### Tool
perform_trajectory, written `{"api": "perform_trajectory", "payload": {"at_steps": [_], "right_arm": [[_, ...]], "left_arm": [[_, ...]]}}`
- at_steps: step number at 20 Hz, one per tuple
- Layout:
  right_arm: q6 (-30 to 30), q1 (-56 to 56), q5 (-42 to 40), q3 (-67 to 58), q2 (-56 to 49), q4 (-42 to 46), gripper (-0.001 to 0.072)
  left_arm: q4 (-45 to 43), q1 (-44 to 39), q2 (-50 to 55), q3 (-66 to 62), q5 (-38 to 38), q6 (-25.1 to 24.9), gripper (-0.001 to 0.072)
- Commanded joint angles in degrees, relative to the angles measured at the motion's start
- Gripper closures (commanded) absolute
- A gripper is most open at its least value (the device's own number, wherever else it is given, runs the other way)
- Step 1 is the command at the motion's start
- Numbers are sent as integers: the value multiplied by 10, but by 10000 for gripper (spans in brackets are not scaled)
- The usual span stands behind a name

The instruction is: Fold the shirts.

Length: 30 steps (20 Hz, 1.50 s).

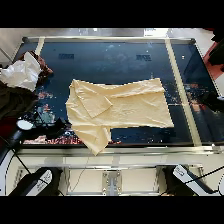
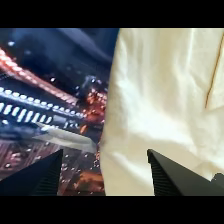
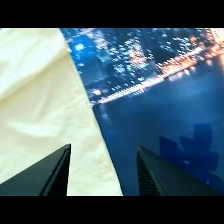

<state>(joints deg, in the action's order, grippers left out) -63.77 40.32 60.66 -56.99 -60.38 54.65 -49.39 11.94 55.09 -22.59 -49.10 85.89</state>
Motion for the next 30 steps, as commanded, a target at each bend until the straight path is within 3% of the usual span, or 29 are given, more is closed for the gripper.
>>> {"api": "perform_trajectory", "payload": {"at_steps": [1,4,5,6,7,8,9,11,14,15,18,25,28,30], "right_arm": [[21,0,5,5,5,-41,241],[24,0,12,5,6,-40,241],[26,0,19,5,7,-40,241],[28,0,27,5,7,-36,241],[27,0,35,5,7,-29,242],[23,0,50,5,7,-16,242],[19,0,73,8,6,1,242],[-1,1,111,45,6,35,241],[-74,5,64,167,5,97,220],[-95,16,53,207,2,84,162],[-35,56,37,297,-8,-83,158],[-22,12,-116,353,-41,-196,162],[-8,-37,-188,353,-74,-267,182],[27,-64,-202,353,-89,-329,347]], "left_arm": [[36,-51,16,26,61,2,140],[80,-85,67,25,105,-7,141],[114,-90,80,24,114,-28,176],[155,-92,90,21,113,-58,271],[185,-92,95,18,112,-83,416],[205,-92,95,14,113,-101,608],[213,-92,95,7,113,-116,694],[211,-91,95,-13,106,-119,695],[207,-91,95,-38,83,-127,695],[207,-91,95,-42,73,-133,695],[206,-91,95,-44,55,-144,695],[206,-91,95,-44,57,-155,695],[206,-91,95,-44,57,-155,695],[206,-91,95,-44,57,-155,695]]}}
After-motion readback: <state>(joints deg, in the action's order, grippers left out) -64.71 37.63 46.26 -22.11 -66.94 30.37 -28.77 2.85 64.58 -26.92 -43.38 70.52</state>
